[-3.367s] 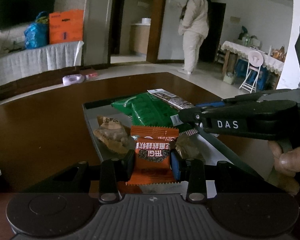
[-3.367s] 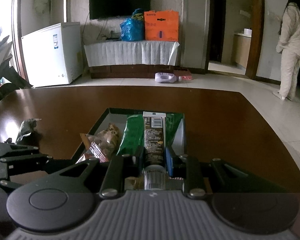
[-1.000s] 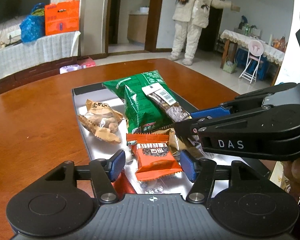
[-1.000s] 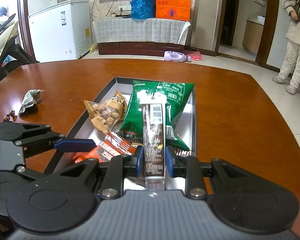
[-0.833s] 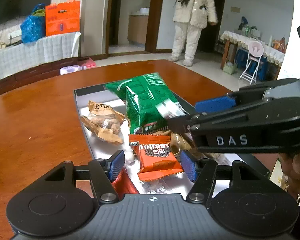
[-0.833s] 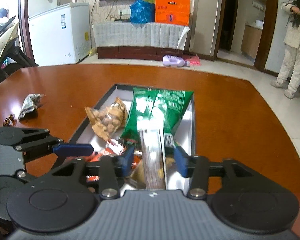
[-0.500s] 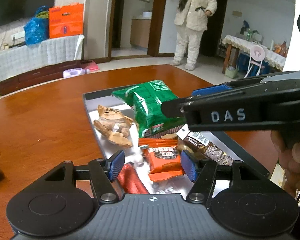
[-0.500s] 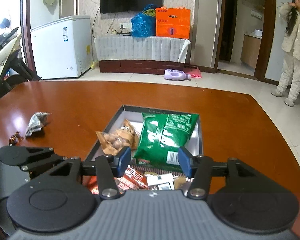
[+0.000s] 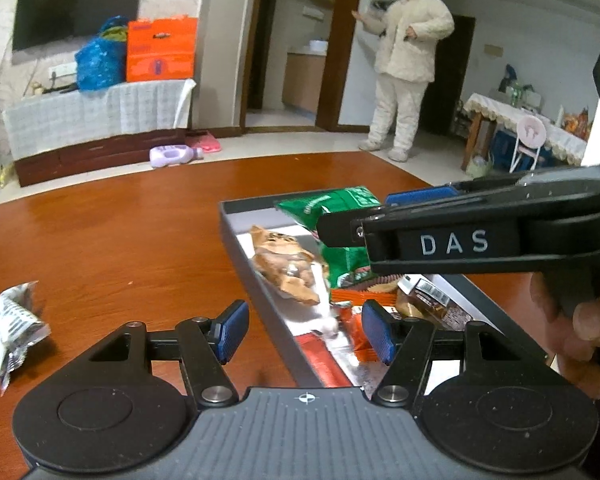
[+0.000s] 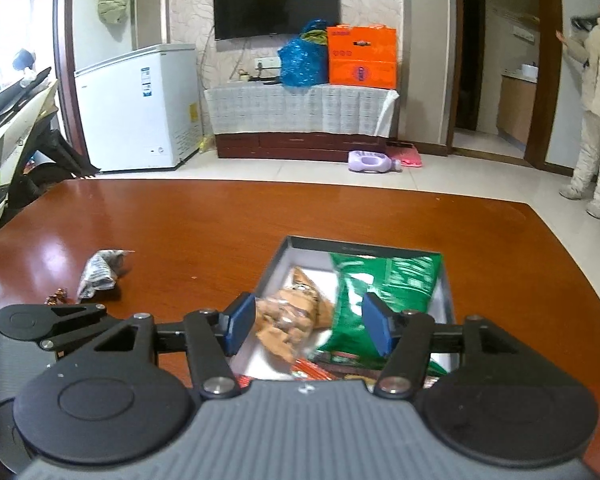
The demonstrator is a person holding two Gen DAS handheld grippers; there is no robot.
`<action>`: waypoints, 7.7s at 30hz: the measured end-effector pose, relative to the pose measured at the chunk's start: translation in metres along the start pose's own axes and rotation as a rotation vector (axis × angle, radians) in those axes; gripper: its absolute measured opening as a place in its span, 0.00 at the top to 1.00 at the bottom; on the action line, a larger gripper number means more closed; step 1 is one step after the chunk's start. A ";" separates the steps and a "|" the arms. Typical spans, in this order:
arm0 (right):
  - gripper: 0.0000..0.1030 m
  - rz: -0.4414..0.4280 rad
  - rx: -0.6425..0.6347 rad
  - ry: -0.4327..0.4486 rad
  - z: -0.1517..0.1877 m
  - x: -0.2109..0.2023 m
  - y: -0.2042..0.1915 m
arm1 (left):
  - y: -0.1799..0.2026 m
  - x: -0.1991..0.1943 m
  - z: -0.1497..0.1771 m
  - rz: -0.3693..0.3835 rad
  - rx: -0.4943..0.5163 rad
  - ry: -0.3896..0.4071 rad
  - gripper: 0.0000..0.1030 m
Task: Organize snacks
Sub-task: 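Move both open grippers back from the box toward the remaining table snacks, then close the right gripper on the clear snack bag while the left gripper grasps the foil chocolate, then lift the clear bag and foil chocolate and carry both toward the box, then lower both grippers into the box and open them to release the snacks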
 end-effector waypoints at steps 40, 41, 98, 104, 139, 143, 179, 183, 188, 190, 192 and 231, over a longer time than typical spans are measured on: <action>0.34 -0.189 -0.060 -0.034 -0.021 0.064 -0.155 | -0.149 -0.103 0.026 -0.308 -0.083 -0.004 0.35; 0.34 -0.195 -0.060 -0.037 -0.021 0.067 -0.161 | -0.153 -0.105 0.026 -0.317 -0.087 -0.004 0.34; 0.34 -0.247 -0.152 -0.178 0.015 0.201 -0.271 | -0.203 -0.109 0.061 -0.422 -0.145 -0.077 0.72; 0.34 -0.264 -0.117 -0.183 0.018 0.199 -0.265 | -0.205 -0.109 0.060 -0.418 -0.154 -0.081 0.76; 0.64 -0.291 -0.053 -0.080 -0.007 0.142 -0.221 | -0.204 -0.109 0.058 -0.394 -0.158 -0.051 0.77; 0.64 -0.284 -0.051 -0.075 -0.012 0.138 -0.213 | -0.200 -0.109 0.055 -0.390 -0.147 -0.046 0.77; 0.64 -0.198 0.011 -0.001 -0.025 0.065 -0.119 | -0.145 -0.107 0.039 -0.282 -0.060 0.009 0.77; 0.64 -0.183 0.011 0.001 -0.023 0.056 -0.106 | -0.134 -0.102 0.034 -0.267 -0.051 0.012 0.77; 0.64 -0.165 0.013 0.007 -0.023 0.047 -0.092 | -0.121 -0.099 0.031 -0.250 -0.041 0.019 0.77; 0.64 -0.160 0.013 0.008 -0.022 0.044 -0.087 | -0.117 -0.096 0.027 -0.243 -0.039 0.023 0.77; 0.64 -0.156 0.018 0.009 -0.022 0.041 -0.083 | -0.114 -0.091 0.020 -0.235 -0.036 0.026 0.77; 0.64 -0.040 0.049 0.052 -0.021 0.000 -0.003 | -0.059 -0.054 0.004 -0.117 0.012 0.045 0.77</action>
Point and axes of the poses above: each gripper's, at about its wrist camera, not at the fingertips, and x roughly the way its jaws point, y to its right, z to its underside, the point moved 7 cm from there along x, roughly the way its jaws point, and after that the axes turned 5 degrees about y, right-handed, at the moved point
